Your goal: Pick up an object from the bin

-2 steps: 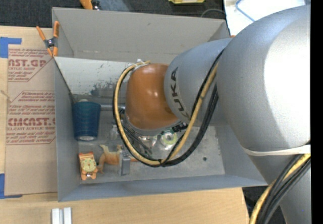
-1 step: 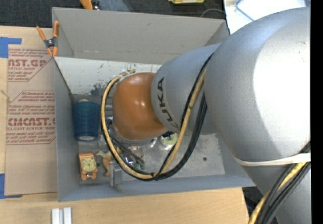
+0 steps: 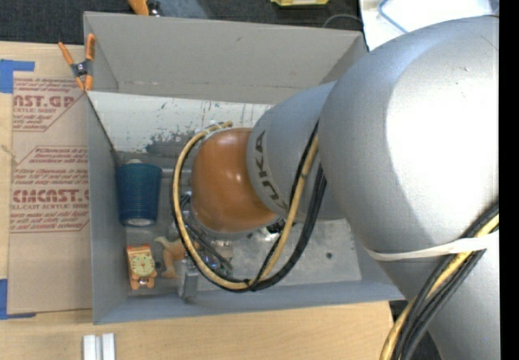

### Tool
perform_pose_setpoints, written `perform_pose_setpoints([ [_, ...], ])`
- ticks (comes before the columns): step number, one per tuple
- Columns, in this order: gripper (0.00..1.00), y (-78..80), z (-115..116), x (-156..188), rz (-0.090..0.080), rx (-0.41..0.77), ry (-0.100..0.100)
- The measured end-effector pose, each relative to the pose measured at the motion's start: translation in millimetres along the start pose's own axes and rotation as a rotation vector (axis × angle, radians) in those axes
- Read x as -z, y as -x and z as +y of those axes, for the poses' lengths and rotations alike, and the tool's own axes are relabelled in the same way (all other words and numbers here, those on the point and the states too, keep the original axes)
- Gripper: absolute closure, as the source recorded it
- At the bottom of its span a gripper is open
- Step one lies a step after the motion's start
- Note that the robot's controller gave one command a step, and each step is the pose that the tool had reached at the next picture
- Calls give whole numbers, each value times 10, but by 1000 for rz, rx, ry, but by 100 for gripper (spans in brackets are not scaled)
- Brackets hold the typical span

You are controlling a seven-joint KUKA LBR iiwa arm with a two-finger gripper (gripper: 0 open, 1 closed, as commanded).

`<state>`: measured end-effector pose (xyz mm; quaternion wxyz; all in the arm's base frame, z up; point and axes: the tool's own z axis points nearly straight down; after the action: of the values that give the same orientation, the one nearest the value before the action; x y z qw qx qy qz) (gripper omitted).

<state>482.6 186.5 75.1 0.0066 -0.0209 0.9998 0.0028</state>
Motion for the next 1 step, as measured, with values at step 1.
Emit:
perform_pose_setpoints([
  [1, 100, 56, -262, -38, 7, 5, 1],
])
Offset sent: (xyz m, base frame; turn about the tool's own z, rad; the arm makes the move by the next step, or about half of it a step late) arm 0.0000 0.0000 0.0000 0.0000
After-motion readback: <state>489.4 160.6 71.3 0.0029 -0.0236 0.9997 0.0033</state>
